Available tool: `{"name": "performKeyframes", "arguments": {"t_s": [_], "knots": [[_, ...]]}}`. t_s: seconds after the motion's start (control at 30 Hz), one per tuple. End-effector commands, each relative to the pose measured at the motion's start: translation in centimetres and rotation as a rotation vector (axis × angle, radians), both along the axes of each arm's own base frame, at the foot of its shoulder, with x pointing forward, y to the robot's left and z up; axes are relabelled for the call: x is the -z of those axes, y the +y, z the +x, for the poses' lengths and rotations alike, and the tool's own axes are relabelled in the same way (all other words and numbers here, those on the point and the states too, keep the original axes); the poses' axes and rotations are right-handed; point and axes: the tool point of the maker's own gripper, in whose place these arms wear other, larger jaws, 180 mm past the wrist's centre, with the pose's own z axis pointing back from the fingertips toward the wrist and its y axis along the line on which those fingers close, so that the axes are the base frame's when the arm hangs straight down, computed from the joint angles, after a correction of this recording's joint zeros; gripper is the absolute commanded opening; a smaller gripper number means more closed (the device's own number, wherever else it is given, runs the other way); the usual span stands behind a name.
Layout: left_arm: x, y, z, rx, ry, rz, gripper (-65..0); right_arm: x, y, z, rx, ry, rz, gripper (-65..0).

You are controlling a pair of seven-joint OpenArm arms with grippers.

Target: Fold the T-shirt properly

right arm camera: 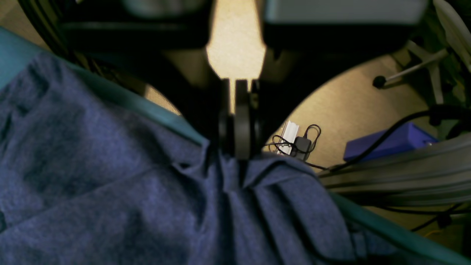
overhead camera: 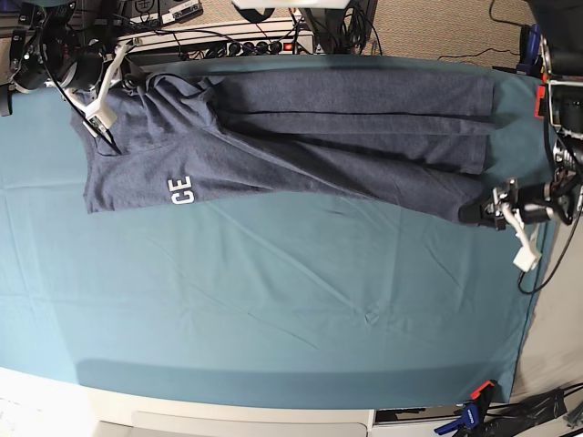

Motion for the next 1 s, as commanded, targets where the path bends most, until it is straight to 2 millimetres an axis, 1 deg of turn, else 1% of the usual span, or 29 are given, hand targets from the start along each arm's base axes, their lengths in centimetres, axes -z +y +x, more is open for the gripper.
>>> {"name": "performKeyframes", "arguments": {"t_s": [0.0,0.17,0.27,0.33,0.47,0.5,0.63,0.8,0.97], "knots": [[-1.9,0.4,1.5,-0.007,-0.061,-0.005,-38.0,-0.7,-0.2,0.4,-0.016,-0.022,-0.013,-65.0],[-2.1,-0.5,2.1,-0.001,-0.073,-0.015,-38.6,-0.7,-0.3,0.4,-0.017,-0.022,-0.013,-65.0],[-1.9,-0.8,2.0,0.003,-0.069,-0.022,-43.4,-0.6,-0.2,0.4,-0.016,-0.022,-0.012,-65.0],[-1.8,-0.9,1.8,0.006,-0.064,-0.022,-48.1,-0.7,-0.3,0.4,-0.017,-0.022,-0.013,-65.0],[-1.9,-0.9,1.8,0.019,-0.079,-0.021,-63.8,-0.6,-0.2,0.4,-0.016,-0.022,-0.013,-65.0],[-2.0,-0.9,1.8,0.023,-0.088,-0.024,-65.0,-0.7,-0.3,0.4,-0.017,-0.022,-0.013,-65.0],[-2.4,-0.3,1.6,0.020,-0.084,-0.025,-65.0,-0.6,-0.2,0.4,-0.016,-0.022,-0.013,-65.0],[-2.9,1.4,1.3,0.006,-0.082,-0.005,-65.0,-0.6,-0.2,0.4,-0.016,-0.022,-0.012,-65.0],[-3.8,2.8,1.1,-0.004,-0.081,-0.006,-65.0,-0.6,-0.2,0.4,-0.016,-0.022,-0.013,-65.0]]}}
